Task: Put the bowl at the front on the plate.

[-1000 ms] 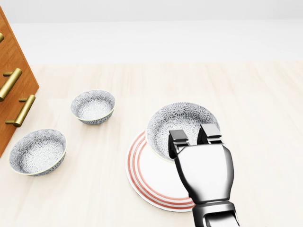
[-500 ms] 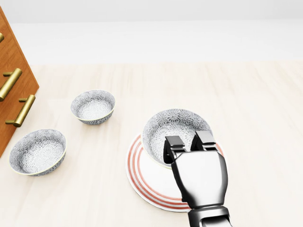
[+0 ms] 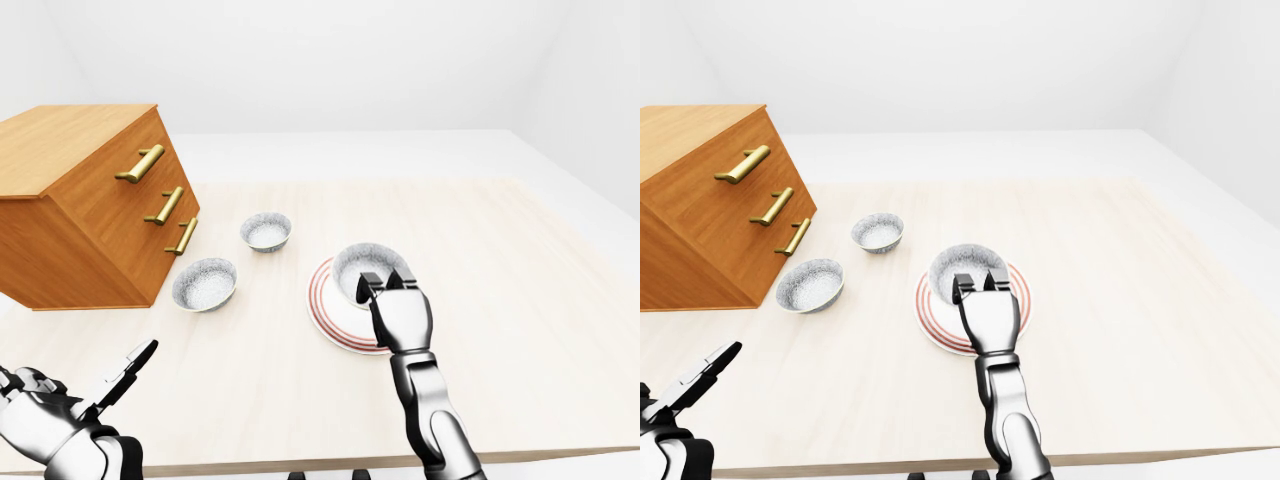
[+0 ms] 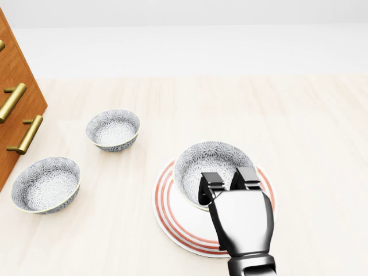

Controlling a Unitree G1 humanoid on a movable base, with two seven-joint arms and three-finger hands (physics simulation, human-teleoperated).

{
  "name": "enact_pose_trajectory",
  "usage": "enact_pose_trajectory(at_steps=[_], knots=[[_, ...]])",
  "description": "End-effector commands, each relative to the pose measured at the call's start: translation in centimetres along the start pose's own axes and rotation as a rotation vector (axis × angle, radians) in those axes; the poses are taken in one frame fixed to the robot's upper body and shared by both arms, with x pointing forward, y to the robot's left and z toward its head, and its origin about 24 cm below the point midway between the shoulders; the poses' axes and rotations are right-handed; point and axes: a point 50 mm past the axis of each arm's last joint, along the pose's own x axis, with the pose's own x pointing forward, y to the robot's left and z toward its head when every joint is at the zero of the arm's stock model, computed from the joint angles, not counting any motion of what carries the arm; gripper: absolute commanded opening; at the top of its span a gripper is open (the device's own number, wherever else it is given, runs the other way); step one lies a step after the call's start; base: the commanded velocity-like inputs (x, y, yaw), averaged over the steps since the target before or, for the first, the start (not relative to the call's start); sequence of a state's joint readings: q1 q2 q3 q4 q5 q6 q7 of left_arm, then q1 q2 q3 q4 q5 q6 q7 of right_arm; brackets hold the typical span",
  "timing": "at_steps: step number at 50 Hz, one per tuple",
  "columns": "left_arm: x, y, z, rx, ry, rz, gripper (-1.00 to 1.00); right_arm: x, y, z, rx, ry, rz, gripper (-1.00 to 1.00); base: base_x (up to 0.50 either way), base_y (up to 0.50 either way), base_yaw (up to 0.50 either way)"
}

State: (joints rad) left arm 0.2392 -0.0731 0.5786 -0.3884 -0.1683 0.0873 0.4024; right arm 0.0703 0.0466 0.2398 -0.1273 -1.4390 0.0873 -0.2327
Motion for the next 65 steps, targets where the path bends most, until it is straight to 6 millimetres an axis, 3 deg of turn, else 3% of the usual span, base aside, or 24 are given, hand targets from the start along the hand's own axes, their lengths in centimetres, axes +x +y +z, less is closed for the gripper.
enact_pose_trajectory(at_steps=[1, 23, 26, 46, 49, 51, 55, 56, 60, 61, 62, 65], knots=[[0.0, 0.0, 0.0, -0.001, 0.000, 0.000, 1.00, 0.0, 0.4, -0.2, 0.004, 0.005, -0.017, -1.00, 0.00, 0.00, 0.00], [0.1, -0.1, -0.5, 0.005, 0.021, 0.000, 1.00, -0.4, 1.5, -0.4, 0.035, 0.024, 0.007, -1.00, 0.00, 0.00, 0.00], [0.0, 0.1, 0.4, -0.010, -0.014, 0.000, 1.00, -0.5, 1.6, -0.5, 0.039, 0.026, 0.009, -1.00, 0.00, 0.00, 0.00], [0.1, -0.1, -0.2, 0.002, 0.008, 0.001, 1.00, -0.8, 2.2, -0.8, 0.041, 0.034, 0.029, -1.00, 0.00, 0.00, 0.00], [0.0, 0.1, 0.4, -0.008, -0.015, 0.001, 1.00, -0.8, 2.2, -0.9, 0.040, 0.037, 0.029, -1.00, 0.00, 0.00, 0.00], [0.1, -0.1, -0.3, 0.004, 0.011, 0.001, 1.00, -0.8, 2.2, -0.9, 0.041, 0.039, 0.029, -1.00, 0.00, 0.00, 0.00], [0.0, 0.0, 0.2, -0.004, -0.008, 0.001, 1.00, -0.8, 2.2, -1.0, 0.041, 0.041, 0.027, -1.00, 0.00, 0.00, 0.00], [0.1, -0.2, -0.5, 0.007, 0.019, 0.001, 1.00, -0.8, 2.2, -1.1, 0.045, 0.045, 0.024, -1.00, 0.00, 0.00, 0.00], [0.0, 0.0, 0.2, -0.005, -0.008, 0.000, 1.00, -0.7, 2.3, -1.2, 0.052, 0.052, 0.023, -1.00, 0.00, 0.00, 0.00], [0.0, 0.0, 0.2, -0.005, -0.005, 0.000, 1.00, -0.7, 2.2, -1.2, 0.051, 0.051, 0.016, 0.38, 0.00, 0.00, 0.00], [0.0, 0.1, 0.2, -0.006, -0.007, 0.000, 1.00, -0.7, 2.2, -1.2, 0.049, 0.049, 0.017, 1.00, 0.00, 0.00, 0.00], [0.0, 0.0, 0.3, -0.007, -0.010, 0.000, 1.00, -0.6, 2.1, -1.1, 0.040, 0.041, 0.015, 1.00, 0.00, 0.00, 0.00]])
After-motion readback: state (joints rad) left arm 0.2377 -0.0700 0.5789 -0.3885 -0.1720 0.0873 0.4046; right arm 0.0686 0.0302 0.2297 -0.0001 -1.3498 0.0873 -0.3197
